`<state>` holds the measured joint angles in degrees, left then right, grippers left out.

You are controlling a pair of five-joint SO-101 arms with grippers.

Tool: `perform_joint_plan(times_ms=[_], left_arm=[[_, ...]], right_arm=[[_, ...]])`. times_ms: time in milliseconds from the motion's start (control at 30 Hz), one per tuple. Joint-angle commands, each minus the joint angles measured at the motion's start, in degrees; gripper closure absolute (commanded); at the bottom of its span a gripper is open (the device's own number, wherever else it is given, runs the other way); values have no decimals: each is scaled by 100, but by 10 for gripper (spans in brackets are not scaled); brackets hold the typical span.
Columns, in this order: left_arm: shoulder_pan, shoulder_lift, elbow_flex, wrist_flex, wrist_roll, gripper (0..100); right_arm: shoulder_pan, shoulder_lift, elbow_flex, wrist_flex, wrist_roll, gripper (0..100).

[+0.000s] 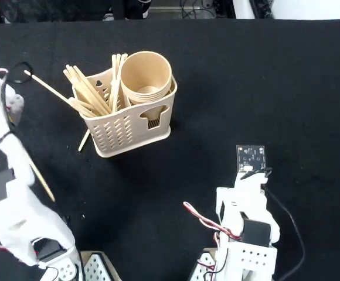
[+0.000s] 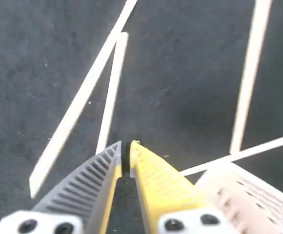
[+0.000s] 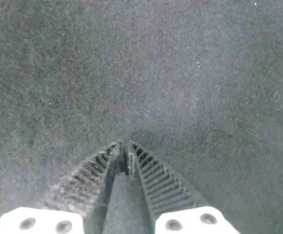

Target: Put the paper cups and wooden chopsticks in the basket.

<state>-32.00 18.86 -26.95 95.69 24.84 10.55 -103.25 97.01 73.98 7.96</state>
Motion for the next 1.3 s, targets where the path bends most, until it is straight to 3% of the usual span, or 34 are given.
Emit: perform_joint_plan(times_ms=[0, 133, 267, 467, 833, 1000, 1133, 1267], left_arm=[[40, -1503, 75, 9, -246, 970], [-110, -2119, 602, -97, -290, 970], [-532, -2057, 1754, -941, -440, 961], [-989, -1380, 2967, -2277, -1424, 807], [-1332, 686, 2273, -2558, -3499, 820], [-1437, 1776, 1596, -2541, -3648, 829], [-1560, 2444, 1077, -2505, -3648, 980], [-1543, 2611, 910, -2215, -3631, 972]], right_arm=[[-62, -382, -48, 18, -18, 985], [-62, -382, -48, 18, -18, 985], [-62, -382, -48, 18, -18, 985], [-62, -382, -48, 18, -18, 985], [-62, -382, -48, 18, -18, 985], [-62, -382, -48, 18, -18, 985], [-62, -382, -48, 18, -18, 985], [-62, -382, -48, 18, -18, 985]])
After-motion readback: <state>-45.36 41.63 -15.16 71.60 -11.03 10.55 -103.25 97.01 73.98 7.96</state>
